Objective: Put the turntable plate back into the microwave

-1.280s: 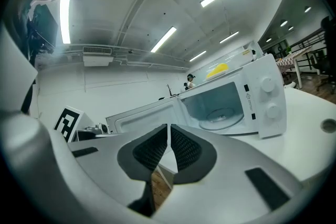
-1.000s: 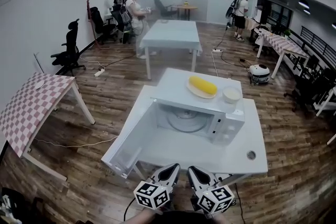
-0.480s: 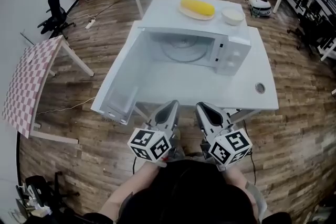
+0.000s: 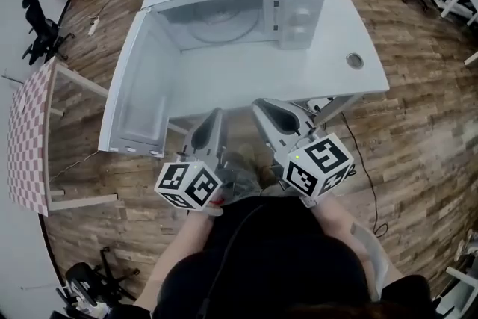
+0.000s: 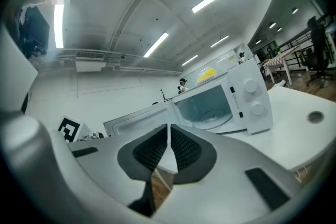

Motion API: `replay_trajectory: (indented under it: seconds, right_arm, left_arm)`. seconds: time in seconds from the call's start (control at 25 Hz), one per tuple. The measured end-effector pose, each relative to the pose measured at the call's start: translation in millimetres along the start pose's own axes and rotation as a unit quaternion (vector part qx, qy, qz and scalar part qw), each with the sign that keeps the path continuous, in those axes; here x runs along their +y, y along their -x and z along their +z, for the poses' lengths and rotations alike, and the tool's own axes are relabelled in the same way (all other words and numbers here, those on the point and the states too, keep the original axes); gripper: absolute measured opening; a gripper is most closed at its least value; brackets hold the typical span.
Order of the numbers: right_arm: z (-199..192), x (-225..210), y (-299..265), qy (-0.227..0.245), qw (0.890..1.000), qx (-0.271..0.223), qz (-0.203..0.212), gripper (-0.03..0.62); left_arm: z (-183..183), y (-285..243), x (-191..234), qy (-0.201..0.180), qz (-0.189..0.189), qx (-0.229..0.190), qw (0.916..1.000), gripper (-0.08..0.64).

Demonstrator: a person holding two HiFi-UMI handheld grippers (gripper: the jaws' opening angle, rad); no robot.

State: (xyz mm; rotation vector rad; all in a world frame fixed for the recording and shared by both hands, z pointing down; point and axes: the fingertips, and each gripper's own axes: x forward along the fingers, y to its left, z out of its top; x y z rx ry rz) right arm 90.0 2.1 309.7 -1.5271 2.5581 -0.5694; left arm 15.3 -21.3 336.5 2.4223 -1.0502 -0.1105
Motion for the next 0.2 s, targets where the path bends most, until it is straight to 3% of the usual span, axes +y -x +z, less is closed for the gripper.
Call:
replay_trajectory:
  seconds: [0.2]
  right_arm:
    - [2.1,1.2,-1.2,0.006,1.0,0.003,0.015,0.038]
  left_arm:
    - [-4.5,5.4,3.4,0.004,0.014,-0.005,0.9999,0.012]
